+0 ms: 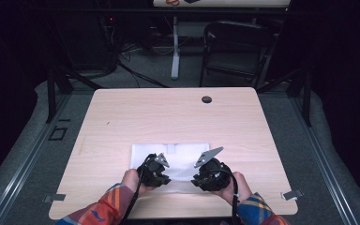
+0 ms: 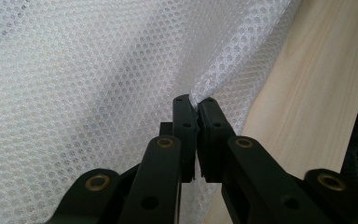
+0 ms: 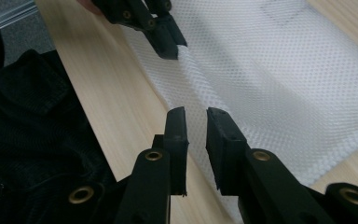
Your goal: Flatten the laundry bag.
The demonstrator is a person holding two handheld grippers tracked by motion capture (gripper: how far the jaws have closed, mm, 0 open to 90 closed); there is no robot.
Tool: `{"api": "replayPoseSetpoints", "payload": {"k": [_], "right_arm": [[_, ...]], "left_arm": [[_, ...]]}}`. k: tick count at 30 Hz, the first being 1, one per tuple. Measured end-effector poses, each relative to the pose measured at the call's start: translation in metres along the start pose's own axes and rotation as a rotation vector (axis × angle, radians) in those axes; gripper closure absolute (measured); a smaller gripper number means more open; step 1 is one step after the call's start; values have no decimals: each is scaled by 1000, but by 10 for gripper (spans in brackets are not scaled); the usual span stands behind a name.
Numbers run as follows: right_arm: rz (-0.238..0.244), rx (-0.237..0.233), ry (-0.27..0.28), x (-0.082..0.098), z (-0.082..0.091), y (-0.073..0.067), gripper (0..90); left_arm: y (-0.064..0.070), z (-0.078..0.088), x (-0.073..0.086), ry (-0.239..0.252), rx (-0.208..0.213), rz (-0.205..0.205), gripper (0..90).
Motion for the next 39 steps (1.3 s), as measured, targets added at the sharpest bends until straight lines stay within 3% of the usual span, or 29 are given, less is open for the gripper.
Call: {"api": "replayPoseSetpoints", "payload": {"k": [3, 5, 8, 14, 17, 31, 39], "right_arm": [[2, -20, 9, 0, -9, -4, 867], [25, -19, -25, 0, -21, -8, 900], [48, -21, -55, 0, -39, -11, 900], [70, -10, -61, -2, -65, -16, 900], [76, 18, -60, -1, -74, -17, 900], [79, 57, -105, 8, -89, -9, 900], [70, 45, -85, 10, -89, -8, 900]], "left_arm": [[1, 2, 0, 5, -12, -15, 868], [2, 4, -1, 24, -12, -11, 868], [1, 5, -1, 40, -11, -4, 868], [0, 7, -2, 30, -15, -9, 867], [1, 7, -2, 28, -17, -3, 867], [-3, 11, -3, 48, -6, 42, 867], [-4, 16, -4, 45, -9, 46, 867]]}}
Point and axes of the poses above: each handheld gripper's, and its own axes: z roughly backward along the jaws, x roughly out of its underside, y roughly to its right, the point moved 1 cm from there along -z, roughly forward along the jaws, and after that the axes turned 3 degrees about z, right-handed, at the moved point
